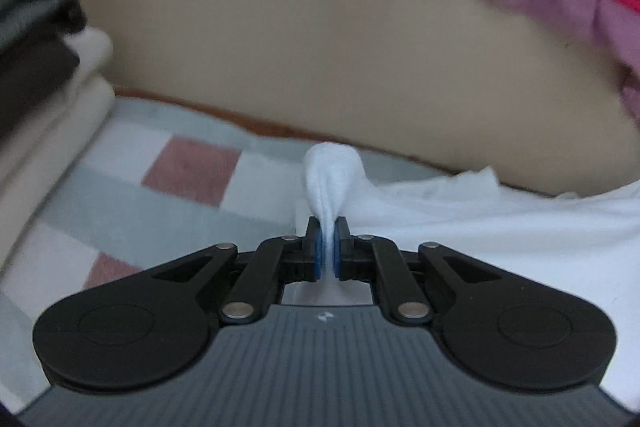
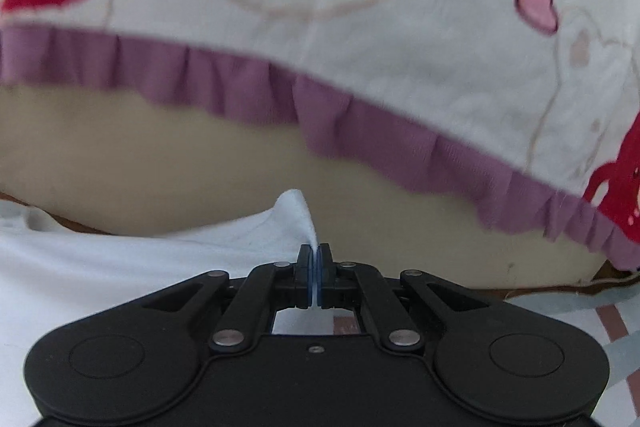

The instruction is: Fold clothes

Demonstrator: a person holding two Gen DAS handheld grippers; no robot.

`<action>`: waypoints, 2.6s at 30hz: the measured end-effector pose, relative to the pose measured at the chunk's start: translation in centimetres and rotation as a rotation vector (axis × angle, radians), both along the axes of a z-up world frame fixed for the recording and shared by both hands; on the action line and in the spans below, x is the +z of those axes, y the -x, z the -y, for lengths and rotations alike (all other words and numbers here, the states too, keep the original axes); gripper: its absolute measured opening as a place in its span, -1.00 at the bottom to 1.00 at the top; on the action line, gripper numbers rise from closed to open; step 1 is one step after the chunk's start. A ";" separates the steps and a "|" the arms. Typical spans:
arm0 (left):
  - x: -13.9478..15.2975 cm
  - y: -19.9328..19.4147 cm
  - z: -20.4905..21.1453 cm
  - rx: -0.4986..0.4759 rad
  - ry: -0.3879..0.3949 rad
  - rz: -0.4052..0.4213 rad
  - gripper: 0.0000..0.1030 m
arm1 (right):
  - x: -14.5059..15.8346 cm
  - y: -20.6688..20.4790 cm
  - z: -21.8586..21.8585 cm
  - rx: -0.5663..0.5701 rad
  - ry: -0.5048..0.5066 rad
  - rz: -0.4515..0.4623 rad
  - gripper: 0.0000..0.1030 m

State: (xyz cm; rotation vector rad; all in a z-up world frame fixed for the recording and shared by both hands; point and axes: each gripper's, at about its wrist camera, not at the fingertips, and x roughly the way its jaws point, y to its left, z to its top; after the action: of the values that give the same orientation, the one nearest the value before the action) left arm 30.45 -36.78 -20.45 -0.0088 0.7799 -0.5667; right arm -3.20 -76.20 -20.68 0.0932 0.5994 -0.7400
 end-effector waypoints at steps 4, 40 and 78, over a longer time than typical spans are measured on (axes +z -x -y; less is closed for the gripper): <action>0.5 -1.0 -1.8 0.100 0.035 -0.002 -0.76 | -1.6 -0.6 0.8 -0.095 -0.013 -0.034 -0.99; 0.7 14.8 -9.4 0.024 -0.196 -0.390 -0.05 | -1.3 14.1 -13.5 0.251 -0.290 -0.213 -0.54; 1.9 16.3 -6.7 -0.055 -0.311 -0.177 -0.71 | -1.2 14.8 -11.3 -0.023 -0.321 -0.347 -1.00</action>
State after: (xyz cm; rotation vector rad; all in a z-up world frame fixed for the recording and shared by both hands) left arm 14.17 -30.09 -18.58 0.2523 1.0373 -0.4955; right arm -17.99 -64.87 -21.87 0.2714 1.0485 -0.6817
